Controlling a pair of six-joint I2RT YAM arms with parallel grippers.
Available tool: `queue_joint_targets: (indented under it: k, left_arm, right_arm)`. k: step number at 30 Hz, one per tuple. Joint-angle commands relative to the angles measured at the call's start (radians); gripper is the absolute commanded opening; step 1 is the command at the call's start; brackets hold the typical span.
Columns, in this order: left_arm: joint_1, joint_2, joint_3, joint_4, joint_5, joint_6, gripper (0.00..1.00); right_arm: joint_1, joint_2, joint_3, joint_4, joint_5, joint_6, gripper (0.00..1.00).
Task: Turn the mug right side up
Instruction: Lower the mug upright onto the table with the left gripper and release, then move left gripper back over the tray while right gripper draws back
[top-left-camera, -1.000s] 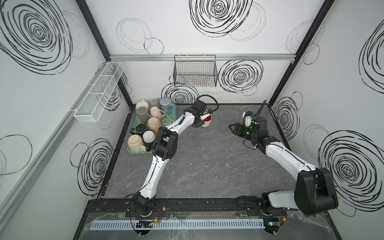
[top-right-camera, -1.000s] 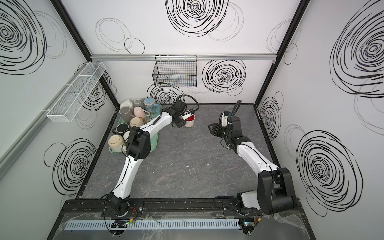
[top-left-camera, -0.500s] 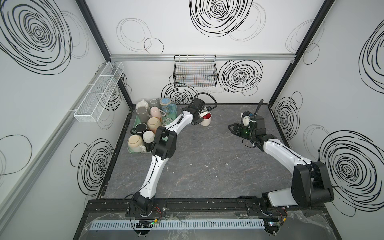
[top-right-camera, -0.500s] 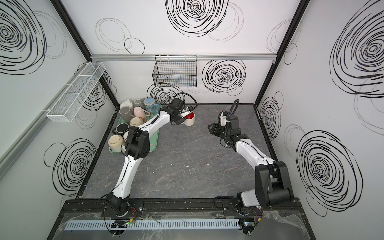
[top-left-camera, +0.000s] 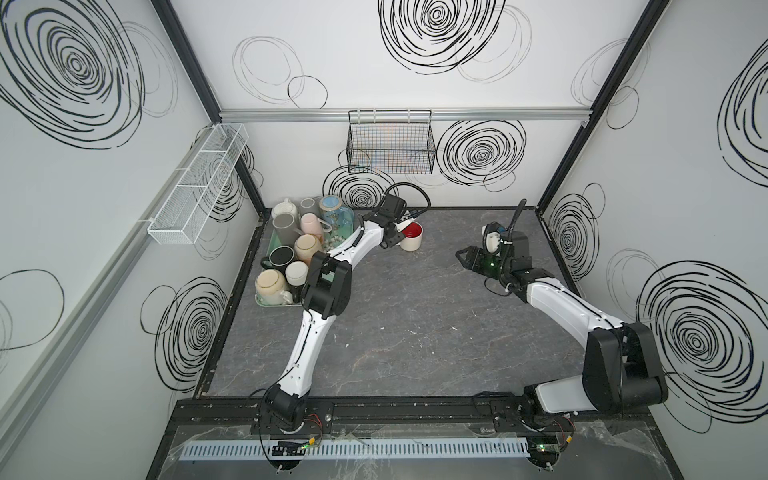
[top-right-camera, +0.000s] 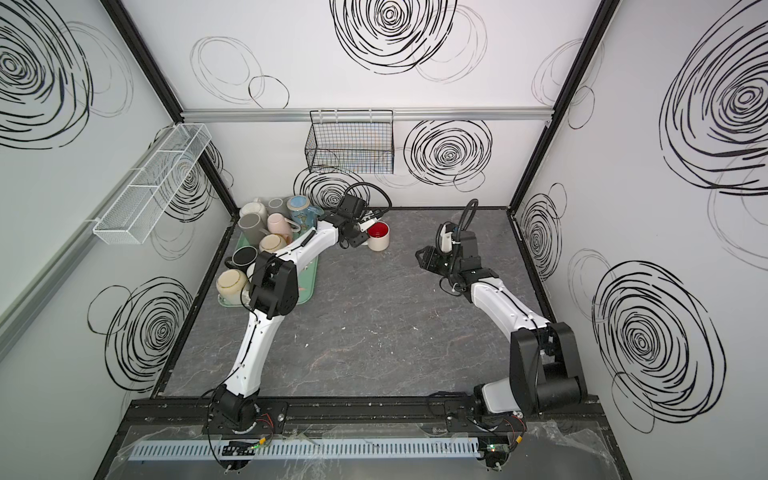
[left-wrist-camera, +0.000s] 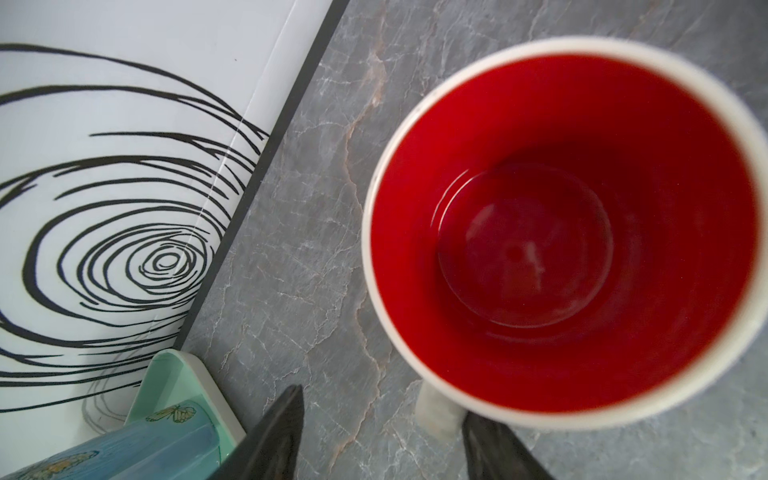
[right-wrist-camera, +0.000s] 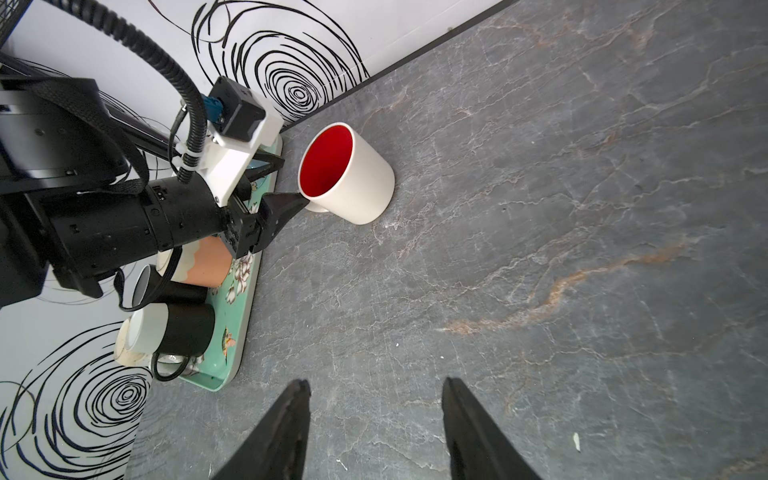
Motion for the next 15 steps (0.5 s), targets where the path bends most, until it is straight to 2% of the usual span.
queue_joint_targets:
  k: [1,5,10,15]
  left_arm:
    - [0.008,-0.061,-0.014,0.035,0.001,-0.055,0.64]
    - [0.009,-0.165,-0.111,0.046,0.039,-0.113,0.68]
    - [0.024,-0.365,-0.309,0.108,0.109,-0.186,0.70]
    - [0.059,-0.575,-0.518,0.145,0.095,-0.276,0.71]
  right_arm:
    - [-0.002,-0.040,-0.003,-0.006,-0.010,0.000,0.54]
    - [0.011,-0.049,-0.008,0.003,-0.012,-0.001,0.54]
    - [0.058,-0.043,0.002,0.003,0.000,-0.022,0.54]
    - [0.133,-0.012,0.019,0.002,0.007,-0.042,0.54]
